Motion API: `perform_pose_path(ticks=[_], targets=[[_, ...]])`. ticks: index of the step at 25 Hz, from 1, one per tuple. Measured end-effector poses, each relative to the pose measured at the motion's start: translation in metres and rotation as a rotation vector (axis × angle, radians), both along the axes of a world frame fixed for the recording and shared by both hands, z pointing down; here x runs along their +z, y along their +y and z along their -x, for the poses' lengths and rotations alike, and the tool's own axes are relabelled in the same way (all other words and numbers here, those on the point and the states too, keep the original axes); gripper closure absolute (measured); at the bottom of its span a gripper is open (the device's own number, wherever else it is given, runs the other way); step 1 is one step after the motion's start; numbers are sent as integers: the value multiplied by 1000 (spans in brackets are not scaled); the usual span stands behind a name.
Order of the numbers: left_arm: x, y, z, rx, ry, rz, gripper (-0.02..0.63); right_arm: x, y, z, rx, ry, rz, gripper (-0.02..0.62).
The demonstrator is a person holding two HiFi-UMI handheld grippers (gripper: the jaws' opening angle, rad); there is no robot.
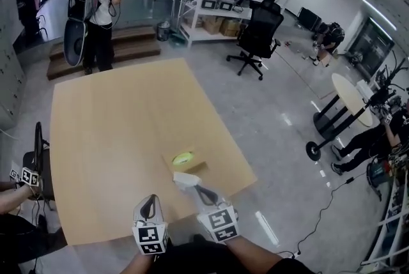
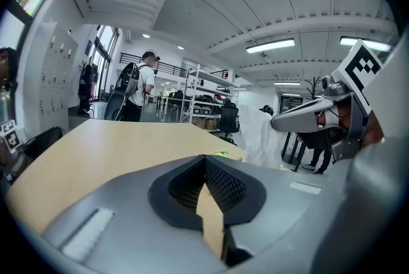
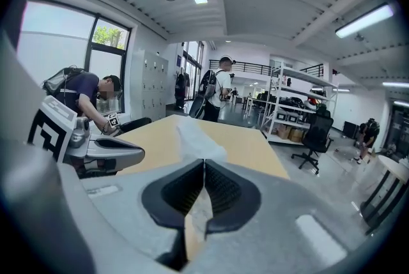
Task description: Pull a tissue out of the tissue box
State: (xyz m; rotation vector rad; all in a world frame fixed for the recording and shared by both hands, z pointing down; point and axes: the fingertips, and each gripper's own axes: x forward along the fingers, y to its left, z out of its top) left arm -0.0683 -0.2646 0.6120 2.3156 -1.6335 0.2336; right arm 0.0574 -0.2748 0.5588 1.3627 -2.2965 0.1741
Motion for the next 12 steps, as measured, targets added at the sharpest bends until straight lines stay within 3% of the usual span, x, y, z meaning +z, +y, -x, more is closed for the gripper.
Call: perform_pose_path(ticks=[12], targets=[[-25,50,-50,-124,-12,10,588,3,40,-46,-133,-53,-15,597]])
